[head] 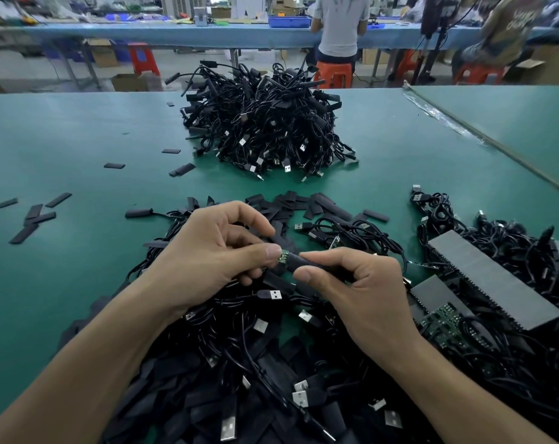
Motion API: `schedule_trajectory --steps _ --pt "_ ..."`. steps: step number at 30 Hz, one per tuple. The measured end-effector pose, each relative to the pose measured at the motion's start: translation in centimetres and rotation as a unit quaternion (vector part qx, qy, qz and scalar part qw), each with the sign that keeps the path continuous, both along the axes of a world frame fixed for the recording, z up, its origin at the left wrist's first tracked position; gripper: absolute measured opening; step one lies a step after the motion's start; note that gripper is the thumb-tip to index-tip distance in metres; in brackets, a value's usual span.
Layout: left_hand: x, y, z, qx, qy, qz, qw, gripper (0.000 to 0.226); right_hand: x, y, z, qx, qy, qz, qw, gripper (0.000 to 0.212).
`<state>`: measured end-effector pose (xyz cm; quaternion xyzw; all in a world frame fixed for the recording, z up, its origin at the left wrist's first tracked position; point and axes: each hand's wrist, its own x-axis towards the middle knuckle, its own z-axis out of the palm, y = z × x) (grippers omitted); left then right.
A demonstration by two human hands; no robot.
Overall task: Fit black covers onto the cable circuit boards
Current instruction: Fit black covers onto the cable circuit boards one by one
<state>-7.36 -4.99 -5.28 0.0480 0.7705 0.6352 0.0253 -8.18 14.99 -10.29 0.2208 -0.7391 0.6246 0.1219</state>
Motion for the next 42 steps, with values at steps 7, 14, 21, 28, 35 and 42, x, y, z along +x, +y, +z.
schedule_trajectory --steps 7,14,21,28,35,42 --pt "0.1 0.1 0.3 -0.018 -0.020 -0.026 0.999 0.028 0.0 0.0 0.0 0.017 0.028 -0.026 0.999 0.027" --pt "0.3 0.2 0.4 -0.014 -0.034 -0.041 0.998 0.032 -0.1 0.0 -0.2 0.042 0.014 0.015 0.999 0.029" --pt "0.4 -0.2 0.8 -0.054 -0.033 -0.054 0.997 0.036 -0.1 0.0 -0.1 0.020 0.036 -0.025 0.999 0.025" --pt "0.3 -1.6 1.6 -0.082 -0.022 0.000 0.996 0.040 -0.2 0.0 -0.4 0.036 0.044 -0.048 0.997 0.024" --pt "0.0 -1.6 1.2 -0.064 -0.028 0.002 0.998 0.040 -0.3 0.1 -0.4 0.030 0.038 -0.053 0.997 0.028" --pt "-0.1 -1.4 0.9 -0.047 -0.037 0.001 0.998 0.028 -0.4 0.1 -0.4 0.022 0.021 -0.043 0.999 0.023"
